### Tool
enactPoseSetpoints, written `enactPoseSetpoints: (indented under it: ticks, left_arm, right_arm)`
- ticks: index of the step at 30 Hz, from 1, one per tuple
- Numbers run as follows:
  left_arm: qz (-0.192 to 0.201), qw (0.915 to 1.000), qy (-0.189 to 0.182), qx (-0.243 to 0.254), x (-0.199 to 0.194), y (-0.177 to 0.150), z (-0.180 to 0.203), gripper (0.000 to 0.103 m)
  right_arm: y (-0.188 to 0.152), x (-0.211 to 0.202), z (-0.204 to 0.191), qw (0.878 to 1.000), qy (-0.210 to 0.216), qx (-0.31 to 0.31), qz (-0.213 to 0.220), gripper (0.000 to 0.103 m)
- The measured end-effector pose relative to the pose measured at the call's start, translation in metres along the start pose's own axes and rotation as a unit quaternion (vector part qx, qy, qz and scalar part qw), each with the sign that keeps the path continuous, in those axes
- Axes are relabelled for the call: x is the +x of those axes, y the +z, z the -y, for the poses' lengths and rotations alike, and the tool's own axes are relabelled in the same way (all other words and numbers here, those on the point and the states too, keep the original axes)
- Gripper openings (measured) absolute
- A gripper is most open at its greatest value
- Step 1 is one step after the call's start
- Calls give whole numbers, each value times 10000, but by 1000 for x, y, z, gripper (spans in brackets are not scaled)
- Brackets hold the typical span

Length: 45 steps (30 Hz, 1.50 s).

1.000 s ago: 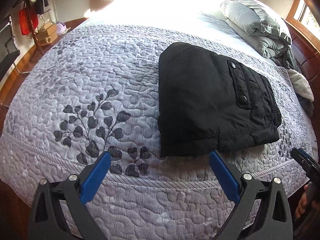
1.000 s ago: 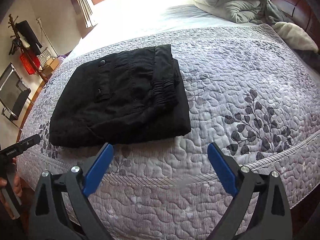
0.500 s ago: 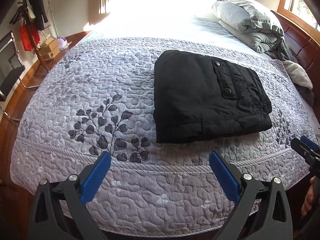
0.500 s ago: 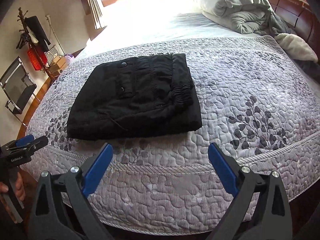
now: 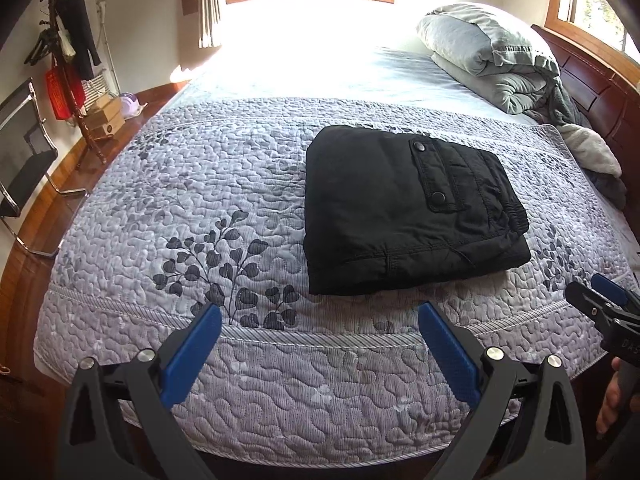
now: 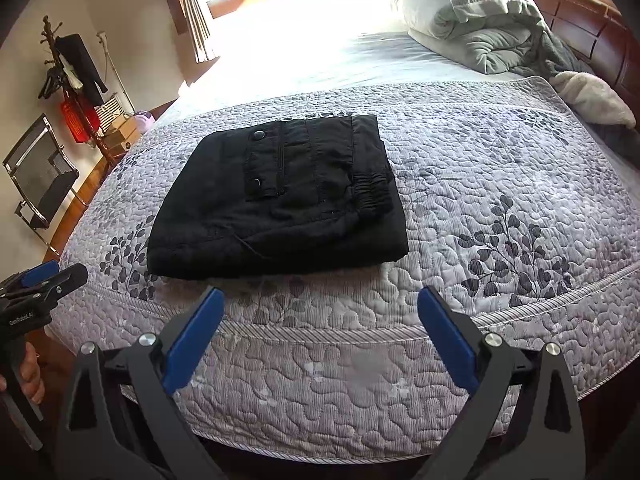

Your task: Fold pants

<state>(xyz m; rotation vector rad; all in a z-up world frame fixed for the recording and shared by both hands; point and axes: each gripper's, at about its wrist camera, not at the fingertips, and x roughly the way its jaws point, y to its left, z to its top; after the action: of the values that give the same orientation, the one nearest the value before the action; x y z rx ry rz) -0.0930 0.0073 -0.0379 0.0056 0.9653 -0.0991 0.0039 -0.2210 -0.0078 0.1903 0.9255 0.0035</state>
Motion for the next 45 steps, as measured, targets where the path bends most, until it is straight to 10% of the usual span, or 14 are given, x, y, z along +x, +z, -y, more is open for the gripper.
enactPoseSetpoints:
  ticks: [45]
  left_arm:
    - [-100,9999,58,59,10,-1,-1,99]
  right_arm:
    - [2,3,-3,9998,-166,-101,-32,97]
